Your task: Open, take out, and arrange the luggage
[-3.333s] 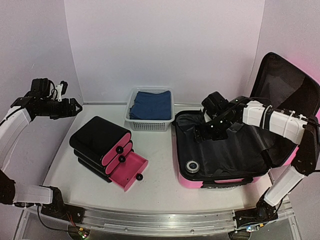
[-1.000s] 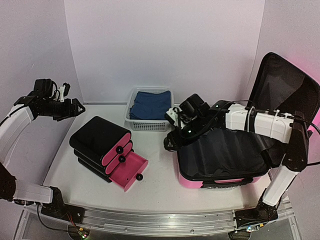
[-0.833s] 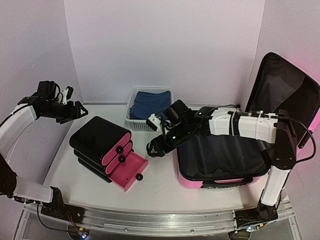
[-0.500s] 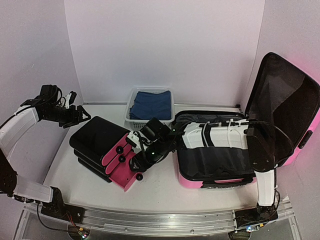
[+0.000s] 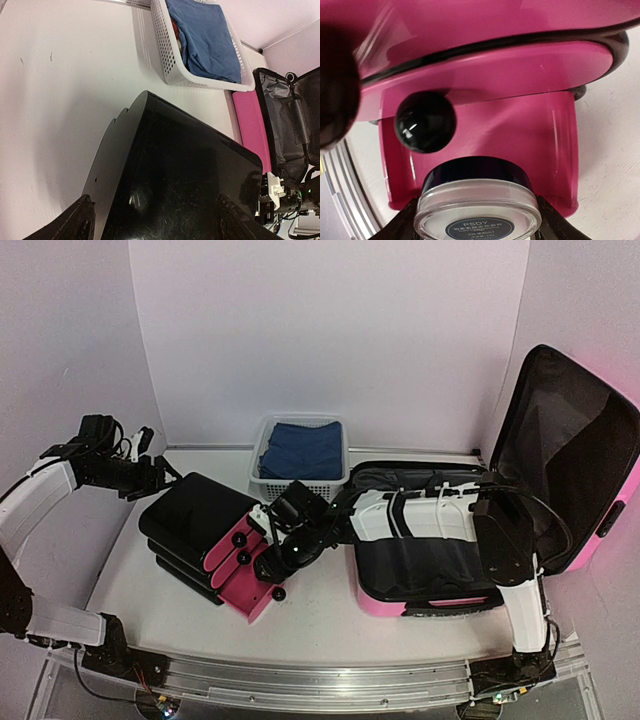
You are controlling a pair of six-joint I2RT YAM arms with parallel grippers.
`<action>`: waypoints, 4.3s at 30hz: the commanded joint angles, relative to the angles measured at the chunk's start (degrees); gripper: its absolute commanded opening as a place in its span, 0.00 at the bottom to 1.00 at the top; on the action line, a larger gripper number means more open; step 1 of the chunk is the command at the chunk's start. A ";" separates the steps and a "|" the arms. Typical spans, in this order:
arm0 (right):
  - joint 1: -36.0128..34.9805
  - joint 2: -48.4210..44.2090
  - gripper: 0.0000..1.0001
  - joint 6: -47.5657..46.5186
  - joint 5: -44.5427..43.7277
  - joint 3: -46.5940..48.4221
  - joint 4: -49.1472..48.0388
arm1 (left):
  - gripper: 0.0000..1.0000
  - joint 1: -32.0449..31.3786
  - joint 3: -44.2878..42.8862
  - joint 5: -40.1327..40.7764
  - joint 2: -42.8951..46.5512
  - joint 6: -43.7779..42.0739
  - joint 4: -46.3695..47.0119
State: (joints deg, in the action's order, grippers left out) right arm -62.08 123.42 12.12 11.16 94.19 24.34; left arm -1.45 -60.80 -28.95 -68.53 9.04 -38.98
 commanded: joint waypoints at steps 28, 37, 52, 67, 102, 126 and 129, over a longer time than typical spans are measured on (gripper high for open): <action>-0.63 -8.50 0.55 -4.43 -4.67 -8.59 2.66 | 0.81 -0.05 -3.33 3.11 -3.37 0.94 0.51; -2.31 -5.98 0.34 1.84 -12.85 -14.24 -12.73 | 0.76 -0.04 -1.50 -0.47 -5.79 1.68 0.44; -2.48 3.80 0.39 12.02 -18.66 -8.83 -33.57 | 0.71 -0.13 3.34 -2.73 -5.60 1.85 0.47; -2.56 8.13 0.66 16.63 -19.19 -6.13 -45.17 | 0.71 -0.13 4.68 -2.86 -3.03 2.21 0.49; 12.12 -30.28 0.98 -5.39 -23.48 -12.25 6.26 | 0.82 -46.28 -5.30 39.53 2.09 -6.10 -11.31; 13.05 -32.53 0.98 -8.82 -24.81 -10.93 4.93 | 0.63 -26.99 -11.04 51.56 -17.28 -12.38 -4.40; 14.70 -32.50 0.98 -7.67 -25.00 -10.48 6.42 | 0.60 -22.29 -15.12 48.60 -23.53 -14.45 -1.26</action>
State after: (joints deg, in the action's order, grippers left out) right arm -49.32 93.32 4.05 -12.36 81.56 30.30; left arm -29.21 -71.50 23.18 -84.58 -1.39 -45.01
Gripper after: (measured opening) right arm 0.983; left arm 0.621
